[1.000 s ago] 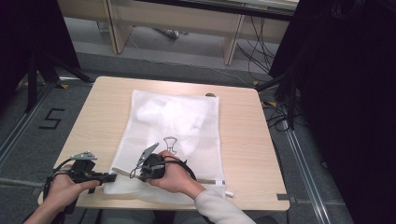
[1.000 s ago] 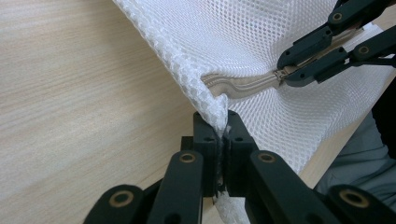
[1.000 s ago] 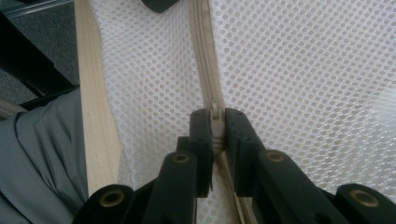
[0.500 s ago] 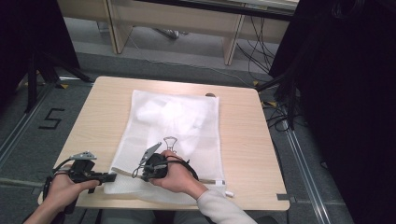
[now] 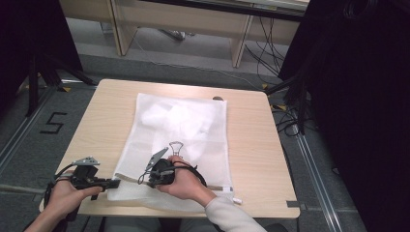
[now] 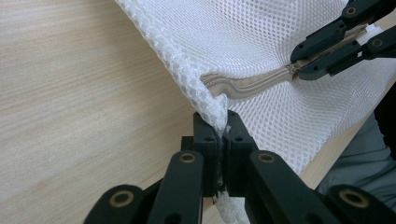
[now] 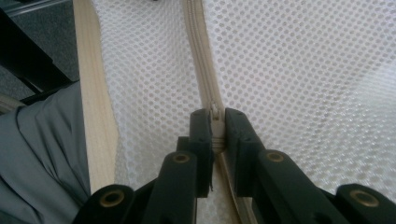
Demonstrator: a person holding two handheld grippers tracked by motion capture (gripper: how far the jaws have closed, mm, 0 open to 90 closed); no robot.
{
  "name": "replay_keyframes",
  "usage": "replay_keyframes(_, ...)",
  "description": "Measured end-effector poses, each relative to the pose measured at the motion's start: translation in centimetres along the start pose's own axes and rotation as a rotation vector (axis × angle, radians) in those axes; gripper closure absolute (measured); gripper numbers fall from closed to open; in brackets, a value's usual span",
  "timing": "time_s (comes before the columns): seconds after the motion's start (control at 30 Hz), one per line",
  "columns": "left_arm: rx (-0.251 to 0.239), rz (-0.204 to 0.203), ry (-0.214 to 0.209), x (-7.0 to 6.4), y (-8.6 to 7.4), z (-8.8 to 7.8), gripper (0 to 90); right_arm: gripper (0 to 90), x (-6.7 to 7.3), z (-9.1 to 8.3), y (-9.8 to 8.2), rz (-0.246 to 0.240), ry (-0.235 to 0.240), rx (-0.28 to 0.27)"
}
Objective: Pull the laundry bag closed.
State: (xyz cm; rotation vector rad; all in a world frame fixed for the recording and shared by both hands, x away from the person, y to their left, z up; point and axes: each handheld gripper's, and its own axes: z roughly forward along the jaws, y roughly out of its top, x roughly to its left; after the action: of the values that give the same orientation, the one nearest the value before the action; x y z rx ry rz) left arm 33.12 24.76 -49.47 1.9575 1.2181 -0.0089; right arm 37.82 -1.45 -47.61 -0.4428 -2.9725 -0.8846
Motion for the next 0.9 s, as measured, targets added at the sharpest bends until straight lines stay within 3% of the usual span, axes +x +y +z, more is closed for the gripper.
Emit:
replay_keyframes(0.53,-0.001,-0.004,-0.009,0.02,0.03,-0.02,85.7,82.6,-0.29,-0.71,-0.41,0.018,0.01,-0.01)
replay_keyframes(0.73,-0.023,-0.006,0.0,-0.13,-0.06,0.06,85.7,82.6,-0.37,-0.73,-0.4,-0.004,0.013,-0.013)
replay_keyframes(0.9,-0.006,-0.002,-0.005,-0.11,0.02,-0.02,85.7,82.6,-0.4,-0.78,-0.47,0.011,0.005,-0.005)
